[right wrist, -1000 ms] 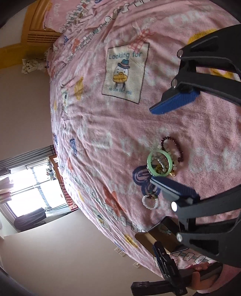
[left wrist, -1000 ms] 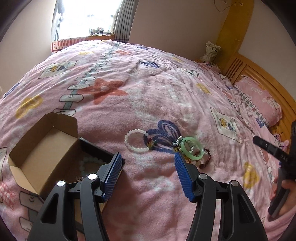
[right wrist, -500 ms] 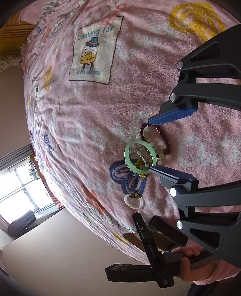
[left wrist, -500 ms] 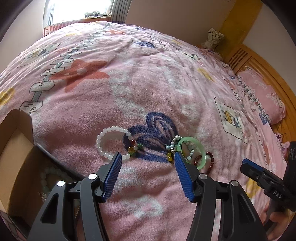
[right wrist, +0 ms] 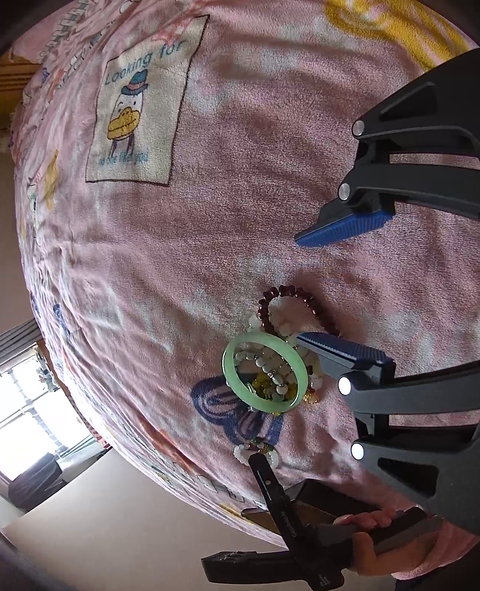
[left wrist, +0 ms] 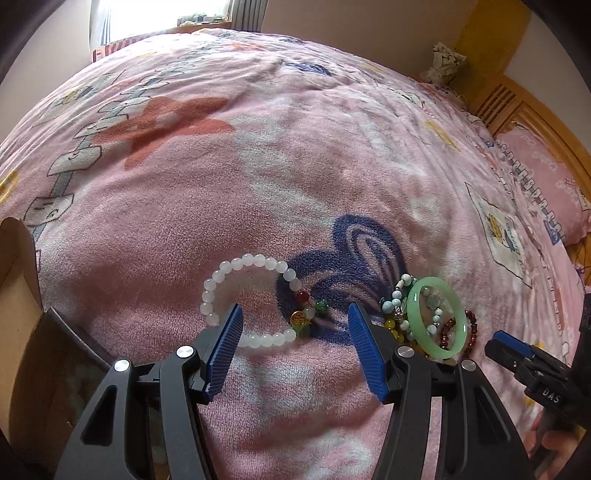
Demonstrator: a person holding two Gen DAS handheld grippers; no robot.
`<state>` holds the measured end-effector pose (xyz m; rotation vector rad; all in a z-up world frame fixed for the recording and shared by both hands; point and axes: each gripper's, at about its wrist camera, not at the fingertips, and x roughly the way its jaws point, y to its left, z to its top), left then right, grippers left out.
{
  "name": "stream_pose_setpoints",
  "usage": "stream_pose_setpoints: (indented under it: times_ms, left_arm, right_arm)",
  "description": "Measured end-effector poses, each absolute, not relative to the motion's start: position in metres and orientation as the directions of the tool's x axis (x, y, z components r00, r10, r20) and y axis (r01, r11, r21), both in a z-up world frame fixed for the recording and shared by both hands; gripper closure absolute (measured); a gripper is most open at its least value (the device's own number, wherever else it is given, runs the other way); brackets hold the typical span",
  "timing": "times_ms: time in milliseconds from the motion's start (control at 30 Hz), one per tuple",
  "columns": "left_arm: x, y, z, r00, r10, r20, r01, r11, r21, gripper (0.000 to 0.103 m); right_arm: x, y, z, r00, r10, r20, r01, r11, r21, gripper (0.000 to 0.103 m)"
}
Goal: Organize jewelry
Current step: 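Move left tool to white bead bracelet while right tool approaches dark red bead bracelet, then close left tool on white bead bracelet while right tool grasps dark red bracelet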
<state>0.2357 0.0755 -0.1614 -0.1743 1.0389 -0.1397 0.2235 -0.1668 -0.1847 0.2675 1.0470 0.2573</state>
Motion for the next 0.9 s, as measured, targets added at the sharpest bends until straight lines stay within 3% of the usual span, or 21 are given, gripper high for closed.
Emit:
stream_pose_setpoints:
  times_ms: [300, 567, 733, 833, 900]
  left_arm:
    - [0.249, 0.075, -0.173, 0.502, -0.181, -0.846, 0.043, 0.982, -0.185, 0.043]
    - [0.248, 0.090, -0.156, 0.568, -0.061, -0.821, -0.010, 0.997, -0.080, 0.043]
    - [0.260, 0.097, -0.176, 0.519, -0.108, -0.848, 0.010, 0.993, -0.120, 0.043]
    - [0.260, 0.093, -0.178, 0.532, -0.098, -0.841, 0.019, 0.994, -0.104, 0.043]
    - [0.259, 0.089, -0.177, 0.536, -0.096, -0.838, 0.024, 0.995, -0.098, 0.050]
  right_arm:
    - [0.225, -0.162, -0.195, 0.467, 0.360, -0.808, -0.078, 0.927, 0.368, 0.057]
    - [0.225, -0.165, -0.195, 0.461, 0.370, -0.807, -0.077, 0.922, 0.379, 0.057]
    - [0.225, -0.161, -0.196, 0.459, 0.357, -0.814, -0.085, 0.929, 0.360, 0.057]
    - [0.226, -0.156, -0.198, 0.460, 0.336, -0.822, -0.088, 0.939, 0.334, 0.068]
    - [0.226, -0.154, -0.199, 0.459, 0.338, -0.822, -0.094, 0.938, 0.333, 0.072]
